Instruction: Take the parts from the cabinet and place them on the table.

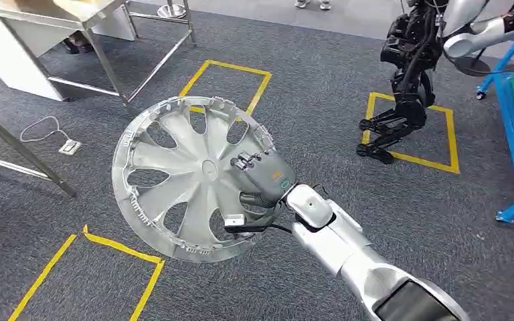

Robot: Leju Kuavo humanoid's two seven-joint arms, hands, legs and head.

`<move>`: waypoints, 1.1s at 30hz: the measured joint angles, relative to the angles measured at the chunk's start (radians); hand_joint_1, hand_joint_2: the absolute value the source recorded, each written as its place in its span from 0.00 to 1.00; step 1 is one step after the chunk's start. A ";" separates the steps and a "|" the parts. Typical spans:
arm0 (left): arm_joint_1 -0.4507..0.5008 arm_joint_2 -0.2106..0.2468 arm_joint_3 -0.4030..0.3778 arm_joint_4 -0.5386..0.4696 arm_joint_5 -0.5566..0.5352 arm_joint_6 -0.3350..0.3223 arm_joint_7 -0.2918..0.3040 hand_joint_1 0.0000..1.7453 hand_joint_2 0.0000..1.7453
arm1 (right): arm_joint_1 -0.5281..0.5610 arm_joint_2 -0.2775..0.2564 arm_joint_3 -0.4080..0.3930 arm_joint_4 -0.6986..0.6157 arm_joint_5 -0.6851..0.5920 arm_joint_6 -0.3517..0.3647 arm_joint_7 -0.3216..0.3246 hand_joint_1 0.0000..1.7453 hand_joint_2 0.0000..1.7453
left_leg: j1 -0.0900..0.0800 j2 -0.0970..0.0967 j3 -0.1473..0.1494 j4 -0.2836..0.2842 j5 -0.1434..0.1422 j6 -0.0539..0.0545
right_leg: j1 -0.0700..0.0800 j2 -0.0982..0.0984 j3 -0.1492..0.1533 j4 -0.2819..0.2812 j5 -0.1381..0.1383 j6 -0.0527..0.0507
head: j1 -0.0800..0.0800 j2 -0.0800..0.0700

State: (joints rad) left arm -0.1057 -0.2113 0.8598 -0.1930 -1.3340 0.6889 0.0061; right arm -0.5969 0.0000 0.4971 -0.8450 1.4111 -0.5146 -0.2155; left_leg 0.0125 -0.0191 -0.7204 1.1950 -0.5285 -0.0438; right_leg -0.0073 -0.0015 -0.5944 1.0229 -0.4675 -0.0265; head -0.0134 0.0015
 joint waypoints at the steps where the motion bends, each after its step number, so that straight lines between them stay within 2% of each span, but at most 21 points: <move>1: -0.001 0.000 0.000 0.000 -0.004 -0.003 0.000 0.00 1.00 | 0.006 -0.003 0.000 0.000 0.001 0.000 0.001 1.00 0.00 | 0.001 0.008 -0.036 0.077 -0.032 -0.004 | 0.002 -0.018 0.000 0.000 -0.002 -0.002 | 0.000 0.000; 3: 0.002 0.000 0.000 0.000 -0.006 -0.008 0.003 0.00 1.00 | 0.016 -0.006 0.000 0.000 0.001 0.000 0.002 1.00 0.00 | 0.001 0.013 -0.055 0.126 -0.032 -0.008 | 0.002 -0.048 0.000 0.001 -0.003 -0.002 | 0.000 0.000; 5: 0.004 0.001 0.002 0.000 -0.008 -0.009 0.006 0.00 1.00 | 0.023 -0.008 0.000 0.000 0.002 0.000 0.003 1.00 0.00 | 0.001 0.025 0.014 0.001 0.039 -0.008 | 0.002 -0.075 0.002 0.004 -0.007 0.002 | 0.000 0.000; 6: 0.003 0.003 0.002 0.000 -0.008 -0.009 0.006 0.00 1.00 | 0.023 -0.009 0.000 -0.001 0.002 0.001 0.002 1.00 0.00 | 0.001 0.046 0.065 -0.089 0.075 -0.006 | 0.002 -0.086 0.004 0.007 -0.011 0.006 | 0.000 0.000; 7: 0.002 0.003 0.002 0.000 -0.007 -0.009 0.006 0.00 1.00 | 0.023 -0.009 0.000 -0.002 0.003 0.001 0.001 1.00 0.00 | -0.005 0.104 0.095 -0.154 0.071 0.001 | 0.005 -0.097 0.006 0.011 -0.016 0.012 | 0.000 0.000; 8: 0.000 0.003 0.004 0.000 -0.005 -0.013 0.006 0.00 1.00 | 0.022 -0.010 0.000 -0.003 0.003 0.003 -0.002 1.00 0.00 | -0.007 0.103 0.100 -0.156 0.077 0.018 | 0.013 -0.105 0.006 0.014 -0.020 0.018 | 0.002 0.000; 12: 0.001 0.005 0.008 0.000 0.012 -0.011 0.008 0.00 1.00 | 0.021 -0.007 0.001 -0.006 0.008 0.010 -0.006 1.00 0.00 | -0.004 0.047 0.100 -0.159 0.084 0.047 | 0.010 -0.142 0.017 0.012 -0.029 0.039 | 0.002 0.000; 14: -0.001 0.007 0.010 -0.001 0.013 -0.009 0.005 0.00 1.00 | 0.019 -0.007 0.001 -0.008 0.011 0.012 -0.009 1.00 0.00 | 0.000 0.026 0.098 -0.161 0.088 0.055 | -0.001 -0.042 -0.009 0.087 -0.079 0.049 | 0.008 0.000; 15: -0.005 0.007 0.010 -0.001 0.013 -0.009 0.004 0.00 1.00 | 0.021 -0.008 0.001 -0.007 0.012 0.012 -0.008 1.00 0.00 | 0.001 0.014 0.098 -0.161 0.089 0.060 | -0.003 -0.019 -0.046 0.167 -0.119 0.052 | 0.010 0.000; 17: -0.006 0.007 0.010 -0.001 0.013 -0.009 0.002 0.00 1.00 | 0.027 -0.009 0.002 -0.006 0.014 0.015 -0.009 1.00 0.00 | 0.000 -0.018 0.096 -0.160 0.089 0.061 | -0.002 -0.005 -0.116 0.306 -0.167 0.056 | 0.010 0.000; 18: -0.005 0.008 0.011 -0.001 0.013 -0.009 0.003 0.00 1.00 | 0.030 -0.010 0.002 -0.005 0.014 0.016 -0.008 1.00 0.00 | 0.000 -0.034 0.096 -0.160 0.090 0.061 | -0.002 -0.004 -0.126 0.319 -0.158 0.055 | 0.010 0.000; 21: -0.004 0.007 0.012 -0.001 0.012 -0.009 0.003 0.00 1.00 | 0.028 -0.010 0.002 -0.005 0.015 0.018 -0.009 1.00 0.00 | 0.001 -0.081 0.096 -0.156 0.093 0.054 | -0.006 0.019 -0.035 0.116 -0.035 0.046 | 0.011 0.000; 22: -0.005 0.006 0.012 -0.001 0.012 -0.009 0.003 0.00 1.00 | 0.025 -0.010 0.002 -0.005 0.015 0.018 -0.009 1.00 0.00 | 0.003 -0.092 0.094 -0.155 0.094 0.052 | -0.009 0.067 0.002 0.037 -0.009 0.041 | 0.011 0.000; 23: -0.006 0.005 0.012 -0.001 0.011 -0.009 0.003 0.00 1.00 | 0.024 -0.011 0.002 -0.005 0.015 0.018 -0.009 1.00 0.00 | -0.002 -0.102 0.087 -0.152 0.095 0.042 | -0.008 0.105 0.008 0.017 -0.021 0.042 | 0.010 0.000; 25: -0.005 0.005 0.012 -0.001 0.011 -0.009 0.003 0.00 1.00 | 0.023 -0.010 0.003 -0.005 0.016 0.018 -0.009 1.00 0.00 | 0.007 -0.125 0.080 -0.158 0.103 0.028 | -0.002 0.075 0.006 0.015 -0.017 0.040 | 0.010 0.000; 27: 0.000 0.006 0.013 -0.001 0.011 -0.009 0.003 0.00 1.00 | 0.021 -0.008 0.003 -0.005 0.016 0.019 -0.008 1.00 0.00 | 0.006 -0.149 0.068 -0.167 0.110 0.010 | -0.008 0.049 0.010 0.003 -0.008 0.022 | 0.011 0.000; 28: 0.002 0.010 0.013 0.000 0.011 -0.009 0.003 0.00 1.00 | 0.018 -0.006 0.003 -0.005 0.018 0.021 -0.009 1.00 0.00 | 0.006 -0.112 0.069 -0.154 0.104 0.011 | -0.008 0.032 0.013 -0.004 -0.003 0.017 | 0.010 0.000; 29: 0.001 0.007 0.014 0.000 0.013 -0.008 0.002 0.00 1.00 | 0.016 -0.003 0.003 -0.005 0.019 0.021 -0.009 1.00 0.00 | 0.000 -0.045 0.051 -0.117 0.072 0.007 | -0.009 0.023 0.014 -0.007 -0.002 0.008 | -0.005 0.000; 30: -0.002 0.008 0.014 0.000 0.013 -0.008 0.003 0.00 1.00 | 0.014 -0.003 0.004 -0.005 0.020 0.021 -0.011 1.00 0.00 | 0.001 -0.011 0.020 -0.048 0.031 0.002 | -0.005 0.006 0.014 -0.007 -0.003 0.004 | -0.007 0.000; 32: -0.005 0.009 0.014 0.000 0.018 -0.005 0.002 0.00 1.00 | 0.015 -0.007 0.004 -0.002 0.023 0.023 -0.009 1.00 0.00 | 0.004 0.010 -0.041 0.087 -0.026 -0.006 | -0.002 -0.027 0.014 -0.006 -0.004 0.003 | -0.006 0.000; 33: -0.004 0.009 0.015 0.000 0.024 -0.005 -0.002 0.00 1.00 | 0.015 -0.007 0.004 0.000 0.025 0.024 -0.009 1.00 0.00 | 0.005 0.012 -0.051 0.111 -0.028 -0.009 | -0.002 -0.042 0.013 -0.005 -0.006 0.002 | -0.006 0.000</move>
State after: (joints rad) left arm -0.1100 -0.2026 0.8751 -0.1934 -1.3100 0.6836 0.0042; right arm -0.5818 -0.0069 0.5013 -0.8450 1.4359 -0.4910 -0.2247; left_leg 0.0178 -0.0071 -0.7716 1.3062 -0.5563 -0.0526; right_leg -0.0091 -0.0435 -0.5819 1.0182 -0.4732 -0.0244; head -0.0198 0.0015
